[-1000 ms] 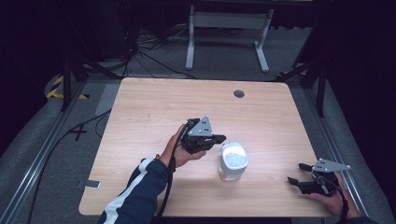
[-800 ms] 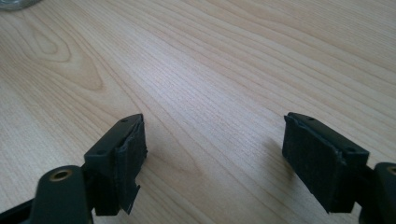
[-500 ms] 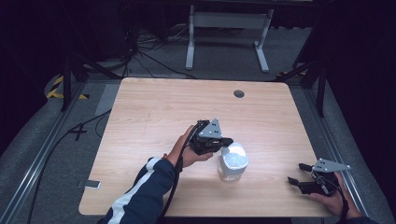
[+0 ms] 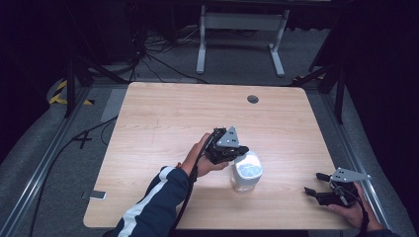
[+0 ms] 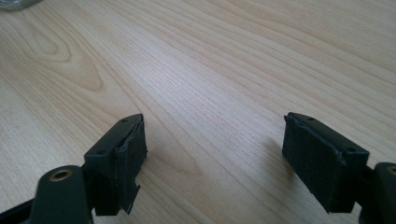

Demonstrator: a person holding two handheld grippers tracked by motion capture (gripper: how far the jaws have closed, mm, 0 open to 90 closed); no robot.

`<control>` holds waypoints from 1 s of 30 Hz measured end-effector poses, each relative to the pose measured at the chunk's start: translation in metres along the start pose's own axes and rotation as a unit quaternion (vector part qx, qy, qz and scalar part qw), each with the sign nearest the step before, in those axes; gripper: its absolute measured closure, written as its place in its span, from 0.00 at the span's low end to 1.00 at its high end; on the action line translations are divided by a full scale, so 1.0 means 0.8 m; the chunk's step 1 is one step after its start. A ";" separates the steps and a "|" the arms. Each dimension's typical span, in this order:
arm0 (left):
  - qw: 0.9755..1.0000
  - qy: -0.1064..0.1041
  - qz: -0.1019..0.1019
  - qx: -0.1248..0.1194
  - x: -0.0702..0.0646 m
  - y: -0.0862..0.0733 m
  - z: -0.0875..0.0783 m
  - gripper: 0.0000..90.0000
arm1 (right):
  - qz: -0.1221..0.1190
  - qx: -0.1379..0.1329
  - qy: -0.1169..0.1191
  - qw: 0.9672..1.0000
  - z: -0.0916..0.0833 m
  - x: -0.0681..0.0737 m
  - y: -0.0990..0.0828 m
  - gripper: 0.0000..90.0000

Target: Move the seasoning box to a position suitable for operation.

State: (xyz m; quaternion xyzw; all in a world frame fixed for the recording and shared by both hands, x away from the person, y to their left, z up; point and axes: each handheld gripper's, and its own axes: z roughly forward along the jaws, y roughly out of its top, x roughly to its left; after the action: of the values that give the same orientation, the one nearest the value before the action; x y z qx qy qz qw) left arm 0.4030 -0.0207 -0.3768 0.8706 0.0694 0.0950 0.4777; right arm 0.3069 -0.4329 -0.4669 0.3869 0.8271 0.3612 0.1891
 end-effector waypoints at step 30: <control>0.999 0.004 -0.026 -0.020 0.010 -0.008 0.011 0.99 | -0.060 -0.078 0.077 0.992 -0.019 0.068 0.079 0.94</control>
State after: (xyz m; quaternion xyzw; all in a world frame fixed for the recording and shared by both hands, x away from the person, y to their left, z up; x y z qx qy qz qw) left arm 0.4130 -0.0227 -0.3858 0.8582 0.0918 0.0873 0.4975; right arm 0.2957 -0.3694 -0.4116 0.2914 0.8301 0.4414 0.1765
